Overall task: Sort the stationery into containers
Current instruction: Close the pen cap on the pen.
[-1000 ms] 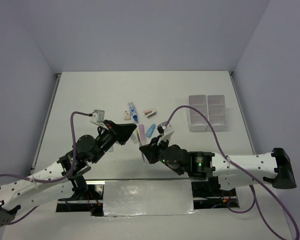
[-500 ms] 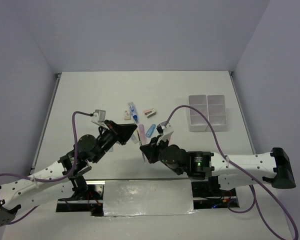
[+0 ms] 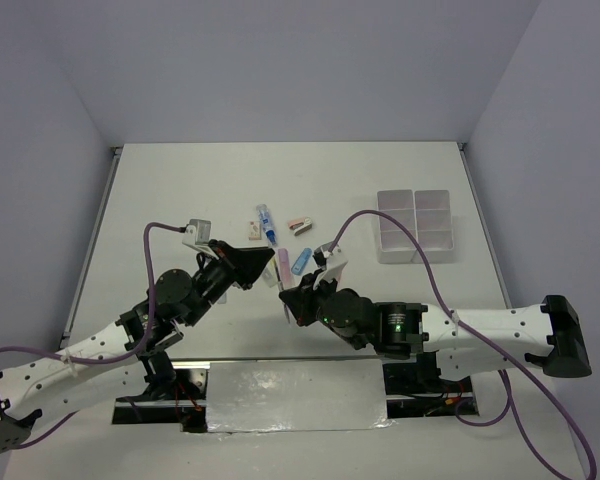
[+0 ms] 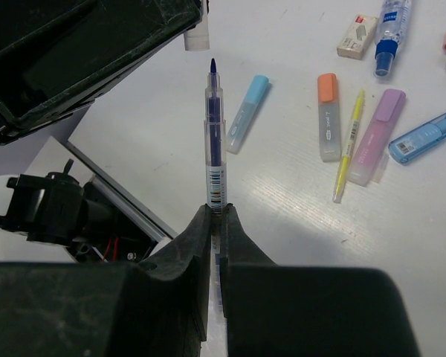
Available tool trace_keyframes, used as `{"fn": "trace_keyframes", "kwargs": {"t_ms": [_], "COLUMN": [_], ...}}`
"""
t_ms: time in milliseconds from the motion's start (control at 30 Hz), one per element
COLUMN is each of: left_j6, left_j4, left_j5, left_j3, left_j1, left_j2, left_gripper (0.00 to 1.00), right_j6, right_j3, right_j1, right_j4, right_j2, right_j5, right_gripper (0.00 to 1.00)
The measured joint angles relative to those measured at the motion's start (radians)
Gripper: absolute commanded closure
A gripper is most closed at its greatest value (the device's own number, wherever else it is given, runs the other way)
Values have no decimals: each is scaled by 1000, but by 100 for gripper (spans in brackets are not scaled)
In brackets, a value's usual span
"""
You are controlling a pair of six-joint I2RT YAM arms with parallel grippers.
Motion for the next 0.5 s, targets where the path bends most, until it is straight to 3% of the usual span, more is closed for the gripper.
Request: {"fn": "trace_keyframes", "kwargs": {"t_ms": [500], "left_j6": [-1], "left_j4": [18], "left_j5": [-1], "left_j3": [-11], "left_j1": [0], "left_j2": [13], "left_gripper": [100], "right_j6": [0], "right_j3": [7], "right_j1": [0], "right_j4": [0], "right_j2": [0], "right_j5": [0], "right_gripper": [100]}}
